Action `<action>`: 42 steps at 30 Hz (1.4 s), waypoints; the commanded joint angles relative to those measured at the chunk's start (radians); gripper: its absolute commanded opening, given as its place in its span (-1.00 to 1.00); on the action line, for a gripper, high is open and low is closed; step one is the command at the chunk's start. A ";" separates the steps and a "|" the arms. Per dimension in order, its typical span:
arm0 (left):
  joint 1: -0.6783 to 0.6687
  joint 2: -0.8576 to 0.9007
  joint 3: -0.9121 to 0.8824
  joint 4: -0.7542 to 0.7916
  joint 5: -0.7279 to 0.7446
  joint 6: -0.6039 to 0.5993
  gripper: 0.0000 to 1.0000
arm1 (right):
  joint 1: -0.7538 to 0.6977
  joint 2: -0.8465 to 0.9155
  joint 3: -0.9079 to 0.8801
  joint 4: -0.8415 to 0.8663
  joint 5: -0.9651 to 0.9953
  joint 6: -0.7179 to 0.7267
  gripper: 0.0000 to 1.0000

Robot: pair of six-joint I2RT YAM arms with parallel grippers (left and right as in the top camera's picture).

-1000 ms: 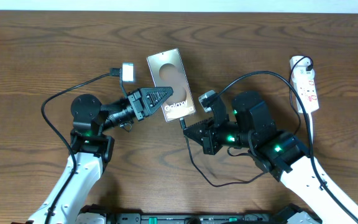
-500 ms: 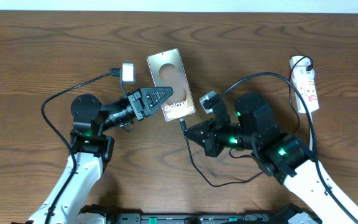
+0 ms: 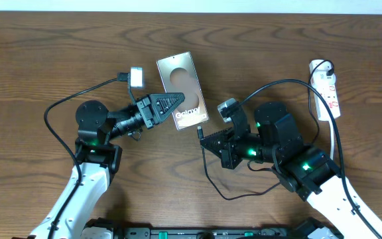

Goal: Plug charger to phone and switch on socket
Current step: 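Align the plug tip under the phone's bottom port with the right gripper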

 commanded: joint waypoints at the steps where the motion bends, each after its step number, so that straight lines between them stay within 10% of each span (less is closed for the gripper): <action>1: 0.000 -0.008 0.031 0.018 0.011 -0.010 -0.86 | -0.003 -0.005 0.009 0.000 0.005 -0.015 -0.98; 42: 0.000 -0.008 0.031 0.018 -0.022 -0.076 -0.85 | 0.010 0.050 0.009 0.075 -0.045 -0.015 -0.98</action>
